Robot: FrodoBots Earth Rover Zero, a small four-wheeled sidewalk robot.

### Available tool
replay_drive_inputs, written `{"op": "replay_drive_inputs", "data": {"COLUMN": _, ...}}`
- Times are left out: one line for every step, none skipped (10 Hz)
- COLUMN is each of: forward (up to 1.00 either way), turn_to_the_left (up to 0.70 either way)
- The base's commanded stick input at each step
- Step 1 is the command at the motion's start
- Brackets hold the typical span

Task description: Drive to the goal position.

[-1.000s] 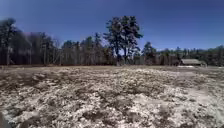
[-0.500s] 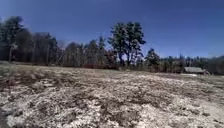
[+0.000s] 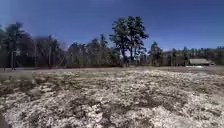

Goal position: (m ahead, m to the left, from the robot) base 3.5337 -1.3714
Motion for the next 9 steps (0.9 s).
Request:
{"op": "replay_drive_inputs", "data": {"forward": 0.70, "turn_to_the_left": 0.00}}
{"op": "replay_drive_inputs", "data": {"forward": 0.70, "turn_to_the_left": 0.00}}
{"op": "replay_drive_inputs", "data": {"forward": 0.70, "turn_to_the_left": 0.00}}
{"op": "replay_drive_inputs", "data": {"forward": 0.70, "turn_to_the_left": 0.00}}
{"op": "replay_drive_inputs", "data": {"forward": 0.70, "turn_to_the_left": 0.00}}
{"op": "replay_drive_inputs", "data": {"forward": 0.70, "turn_to_the_left": 0.00}}
{"op": "replay_drive_inputs", "data": {"forward": 0.70, "turn_to_the_left": 0.00}}
{"op": "replay_drive_inputs", "data": {"forward": 0.70, "turn_to_the_left": 0.00}}
{"op": "replay_drive_inputs", "data": {"forward": 0.70, "turn_to_the_left": 0.00}}
